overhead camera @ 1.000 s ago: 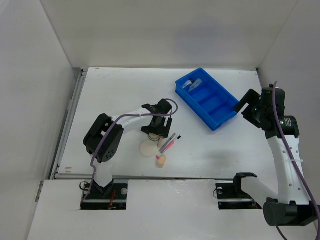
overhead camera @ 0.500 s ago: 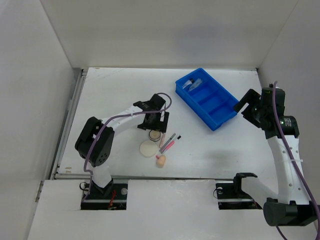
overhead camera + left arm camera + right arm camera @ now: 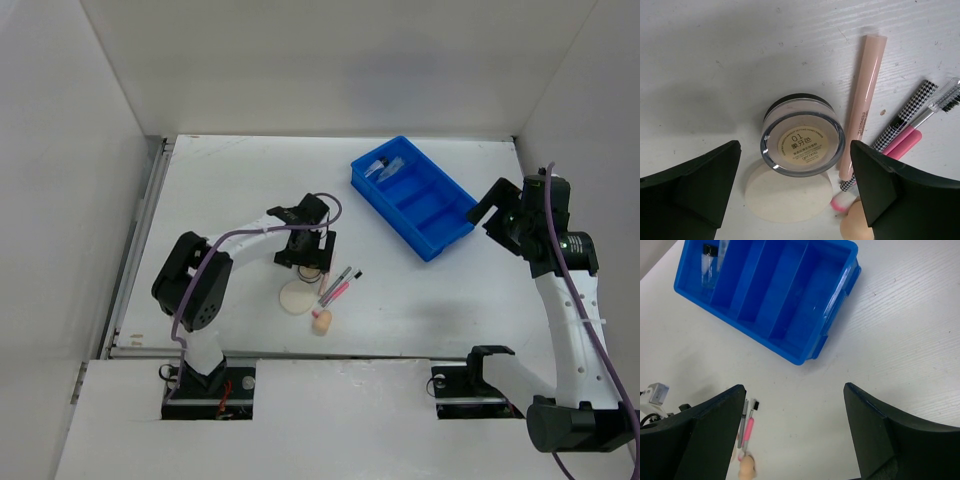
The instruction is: Organize the makeup
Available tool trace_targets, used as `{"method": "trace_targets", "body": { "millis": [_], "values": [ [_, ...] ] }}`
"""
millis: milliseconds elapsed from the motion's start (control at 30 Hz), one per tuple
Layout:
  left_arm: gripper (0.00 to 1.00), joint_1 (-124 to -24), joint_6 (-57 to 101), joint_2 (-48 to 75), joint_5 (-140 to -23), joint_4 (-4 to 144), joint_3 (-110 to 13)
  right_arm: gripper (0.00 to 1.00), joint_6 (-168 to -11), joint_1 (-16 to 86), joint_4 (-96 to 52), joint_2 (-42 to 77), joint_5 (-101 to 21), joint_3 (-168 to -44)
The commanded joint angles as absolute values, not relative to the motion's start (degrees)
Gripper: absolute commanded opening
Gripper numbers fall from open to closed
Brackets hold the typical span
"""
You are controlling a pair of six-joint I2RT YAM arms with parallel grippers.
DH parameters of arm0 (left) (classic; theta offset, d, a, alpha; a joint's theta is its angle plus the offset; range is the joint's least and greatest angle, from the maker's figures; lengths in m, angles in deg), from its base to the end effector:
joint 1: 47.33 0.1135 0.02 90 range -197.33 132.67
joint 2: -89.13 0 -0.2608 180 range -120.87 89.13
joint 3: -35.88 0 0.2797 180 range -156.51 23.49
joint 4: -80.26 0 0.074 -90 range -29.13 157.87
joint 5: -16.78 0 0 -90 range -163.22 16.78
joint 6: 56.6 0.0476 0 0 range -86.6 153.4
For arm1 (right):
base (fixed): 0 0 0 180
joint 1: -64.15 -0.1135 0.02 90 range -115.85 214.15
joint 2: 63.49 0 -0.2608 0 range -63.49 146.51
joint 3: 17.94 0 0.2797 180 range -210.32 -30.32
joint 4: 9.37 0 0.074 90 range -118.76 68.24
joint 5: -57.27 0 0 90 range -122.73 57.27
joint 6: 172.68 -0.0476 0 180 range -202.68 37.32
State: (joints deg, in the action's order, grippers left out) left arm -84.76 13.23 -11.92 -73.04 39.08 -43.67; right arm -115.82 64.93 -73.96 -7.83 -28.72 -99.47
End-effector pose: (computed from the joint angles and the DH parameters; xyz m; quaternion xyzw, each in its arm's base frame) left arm 0.3066 -0.2345 0.1589 0.1454 0.9608 -0.1124 0.2077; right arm 0.2193 -0.0063 0.3749 0.2773 0.8574 0.0902 0.4241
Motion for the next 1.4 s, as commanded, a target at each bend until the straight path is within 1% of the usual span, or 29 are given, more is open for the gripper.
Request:
{"method": "trace_targets", "body": {
  "millis": [0,133,167,300,333,433,467,567,600,667,733,767,800,833,867,900,933,967,1000,1067,1200,1300,1367],
  "values": [
    [0.87,-84.9,13.1,-13.3,-72.8,39.4,-43.9,0.85,-115.1,64.8,-71.3,-7.9,-29.1,-99.4],
    [0.81,-84.9,13.1,-14.5,-72.3,39.4,-45.0,0.85,-115.1,64.8,-71.3,-7.9,-29.1,-99.4],
    [0.81,-84.9,13.1,-14.5,-71.6,39.4,-45.0,0.85,-115.1,64.8,-71.3,-7.9,-29.1,-99.4],
    [0.66,-84.9,13.1,-14.5,-70.3,38.7,-45.7,0.85,-115.1,64.8,-71.3,-7.9,-29.1,-99.4],
    [0.56,-84.9,13.1,-13.6,-69.5,37.9,-46.3,0.85,-115.1,64.8,-71.3,-7.9,-29.1,-99.4],
    [0.43,-86.2,13.7,-11.1,-67.5,35.0,-48.8,0.85,-115.1,64.8,-71.3,-7.9,-29.1,-99.4],
    [0.36,-86.2,14.4,-10.4,-67.0,35.0,-50.8,0.85,-115.1,64.8,-71.3,-7.9,-29.1,-99.4],
    [0.3,-87.8,15.9,-9.1,-67.0,32.2,-55.3,0.85,-115.1,64.8,-71.3,-7.4,-29.1,-99.4],
    [0.26,-88.3,15.9,-9.1,-67.7,32.2,-59.2,0.85,-115.1,64.8,-70.7,-7.4,-29.1,-99.4],
    [0.22,-88.8,17.3,-10.3,-69.0,32.2,-63.4,0.85,-115.1,64.8,-70.7,-6.8,-29.1,-99.4],
    [0.12,-88.8,17.9,-11.8,-71.8,33.4,-69.7,0.85,-115.1,64.8,-70.7,-6.8,-28.5,-99.4],
    [0.1,-88.8,18.4,-14.1,-72.8,34.1,-71.9,0.85,-115.1,64.8,-70.7,-6.8,-28.5,-99.4],
    [0.1,-88.8,18.5,-15.6,-74.9,34.7,-76.7,0.85,-115.1,64.8,-70.7,-6.8,-28.5,-99.4],
    [0.07,-88.8,19.2,-17.4,-75.8,35.4,-79.7,0.85,-115.1,64.8,-70.7,-6.8,-28.5,-99.4],
    [0.07,-88.8,19.2,-19.4,-76.3,35.4,-82.7,0.85,-115.1,64.8,-70.7,-6.8,-28.5,-99.4],
    [0.05,-88.8,20.1,-23.7,-76.9,35.4,-85.7,0.85,-115.1,64.8,-70.7,-6.8,-28.5,-99.4],
    [0.05,-88.8,20.1,-25.9,-78.3,35.4,-91.7,0.85,-115.1,64.8,-70.7,-6.8,-28.5,-99.4],
    [0.03,-88.8,20.9,-28.1,-79.2,35.4,-94.7,0.85,-115.1,64.8,-70.7,-6.8,-28.5,-98.9],
    [0.03,-88.8,21.4,-32.4,-80.2,35.4,-97.9,0.85,-115.1,64.8,-70.7,-7.4,-28.5,-98.9],
    [0.03,-88.8,22.0,-36.1,-82.8,37.3,-105.4,0.85,-115.1,64.8,-70.7,-8.1,-29.0,-98.4],
    [0.03,-88.8,21.4,-43.2,-85.1,43.3,-113.7,0.85,-116.5,64.8,-71.3,-9.3,-29.0,-97.2],
    [0.06,-88.8,20.0,-47.5,-85.6,48.3,-117.3,0.85,-117.0,64.8,-72.6,-9.9,-28.4,-97.2],
    [0.06,-88.8,19.0,-50.5,-85.6,51.2,-118.9,0.85,-117.0,64.8,-73.4,-9.9,-28.4,-97.2]
  ]
}}
